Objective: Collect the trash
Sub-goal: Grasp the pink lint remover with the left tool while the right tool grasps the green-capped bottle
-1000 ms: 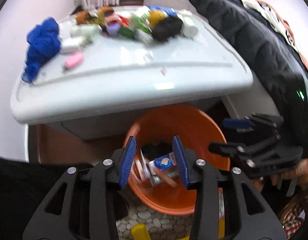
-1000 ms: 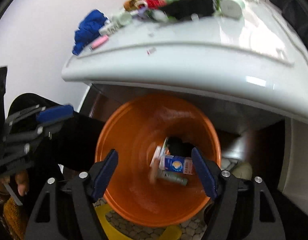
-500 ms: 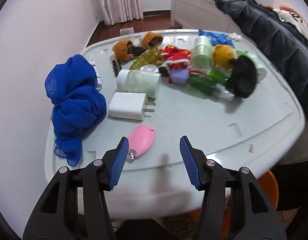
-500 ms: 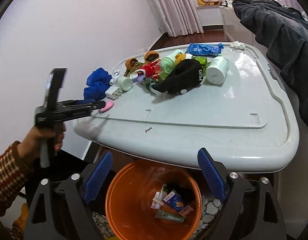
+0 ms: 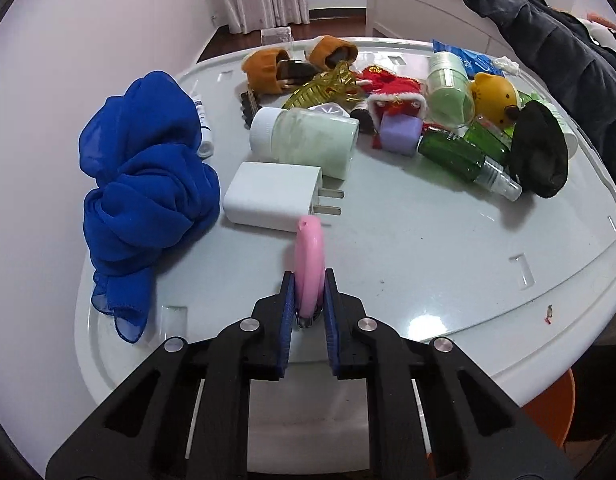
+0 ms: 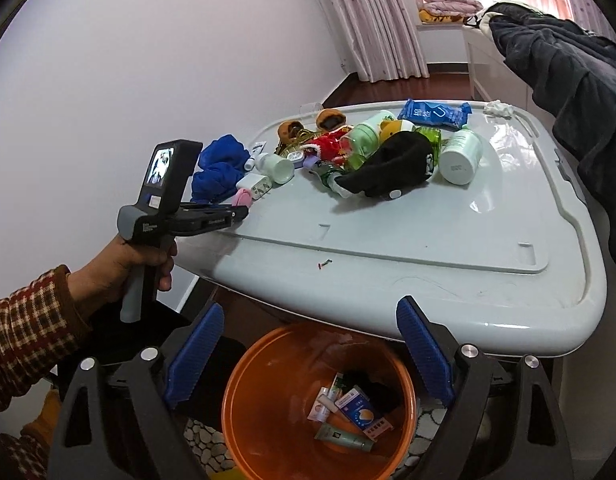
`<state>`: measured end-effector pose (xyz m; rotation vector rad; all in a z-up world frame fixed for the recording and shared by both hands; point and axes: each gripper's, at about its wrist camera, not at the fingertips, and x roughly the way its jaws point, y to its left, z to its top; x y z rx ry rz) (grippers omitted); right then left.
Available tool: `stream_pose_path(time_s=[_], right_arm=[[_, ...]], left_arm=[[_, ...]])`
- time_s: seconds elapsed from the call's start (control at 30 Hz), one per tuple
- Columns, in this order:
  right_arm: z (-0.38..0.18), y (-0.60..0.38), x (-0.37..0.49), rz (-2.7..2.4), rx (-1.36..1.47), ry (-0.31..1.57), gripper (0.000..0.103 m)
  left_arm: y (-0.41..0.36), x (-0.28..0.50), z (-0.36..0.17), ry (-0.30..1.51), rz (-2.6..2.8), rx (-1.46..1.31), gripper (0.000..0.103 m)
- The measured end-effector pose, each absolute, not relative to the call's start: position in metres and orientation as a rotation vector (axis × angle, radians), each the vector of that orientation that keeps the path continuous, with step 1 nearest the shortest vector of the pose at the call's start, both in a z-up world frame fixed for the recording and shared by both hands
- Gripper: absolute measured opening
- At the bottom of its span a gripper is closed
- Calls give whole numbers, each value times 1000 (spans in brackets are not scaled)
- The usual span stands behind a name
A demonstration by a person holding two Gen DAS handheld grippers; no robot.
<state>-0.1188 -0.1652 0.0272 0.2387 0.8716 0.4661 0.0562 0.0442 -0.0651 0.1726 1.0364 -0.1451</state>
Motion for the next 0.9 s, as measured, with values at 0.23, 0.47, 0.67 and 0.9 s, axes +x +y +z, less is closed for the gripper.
stream_pose_path(time_s=[0.23, 0.47, 0.67, 0.9], right_arm=[[26, -173, -109, 447, 279, 884, 87], [51, -204, -27, 189, 118, 861, 87], [15, -231, 69, 44, 138, 961, 79], [-19, -227, 129, -24, 128, 1013, 75]], left_arm=[[25, 40, -52, 1009, -246, 102, 14], [-17, 25, -20, 895, -396, 86, 14], [-36, 21, -17, 875, -459, 83, 14], [-33, 16, -19, 898, -493, 70, 14]])
